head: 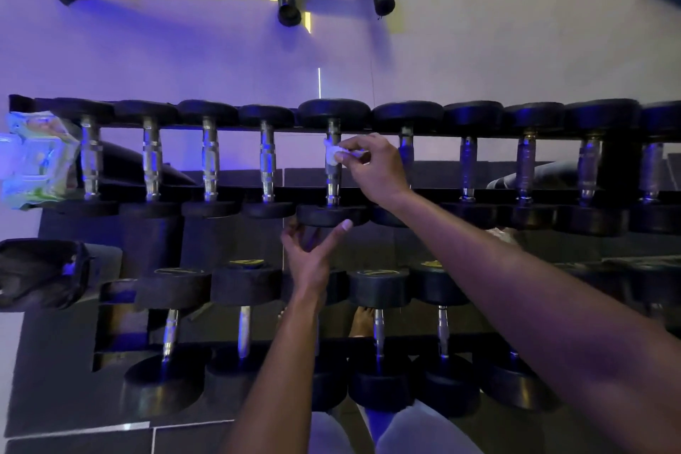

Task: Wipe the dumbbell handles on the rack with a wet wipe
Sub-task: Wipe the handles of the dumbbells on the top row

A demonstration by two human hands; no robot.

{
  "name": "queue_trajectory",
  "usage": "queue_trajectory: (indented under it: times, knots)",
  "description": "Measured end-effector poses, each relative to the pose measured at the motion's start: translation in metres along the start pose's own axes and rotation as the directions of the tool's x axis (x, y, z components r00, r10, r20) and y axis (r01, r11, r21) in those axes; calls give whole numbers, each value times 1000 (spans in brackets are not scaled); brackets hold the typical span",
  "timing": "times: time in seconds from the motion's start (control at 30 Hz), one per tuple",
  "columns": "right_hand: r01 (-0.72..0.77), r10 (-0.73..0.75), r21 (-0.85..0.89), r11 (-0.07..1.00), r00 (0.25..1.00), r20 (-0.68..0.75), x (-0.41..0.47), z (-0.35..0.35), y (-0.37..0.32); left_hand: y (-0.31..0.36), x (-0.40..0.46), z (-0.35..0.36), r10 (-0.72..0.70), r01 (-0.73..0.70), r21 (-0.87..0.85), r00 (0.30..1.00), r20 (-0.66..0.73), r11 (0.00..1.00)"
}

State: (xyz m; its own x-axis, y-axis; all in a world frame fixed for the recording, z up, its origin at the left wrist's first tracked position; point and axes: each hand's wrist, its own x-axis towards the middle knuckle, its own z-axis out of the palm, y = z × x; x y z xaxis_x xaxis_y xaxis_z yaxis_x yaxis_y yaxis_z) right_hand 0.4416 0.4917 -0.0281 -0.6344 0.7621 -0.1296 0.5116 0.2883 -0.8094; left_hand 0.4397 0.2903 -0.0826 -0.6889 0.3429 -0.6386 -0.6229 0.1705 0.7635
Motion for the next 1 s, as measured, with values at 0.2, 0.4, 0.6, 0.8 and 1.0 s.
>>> queue_trajectory:
  times: [0.2,0.4,0.6,0.8,1.0]
  knots:
    - [4,-4,-20,1000,1000,-30,1,5,0,-12,14,-1,-55,52,-207,998,-9,977]
    - [10,-14,-60,998,998,-62,1,4,-2,-3,8,0,-176,203,-313,978,114,928]
    - [32,-41,-102,994,995,-88,2,4,-11,-6,1,16,-212,291,-400,949,232,869]
    - [37,-49,-124,992,994,-100,5,-2,-12,-13,-1,26,-189,273,-491,958,215,827]
    - [41,-61,-170,985,991,-119,2,-6,-4,-14,6,23,-143,237,-466,963,228,852]
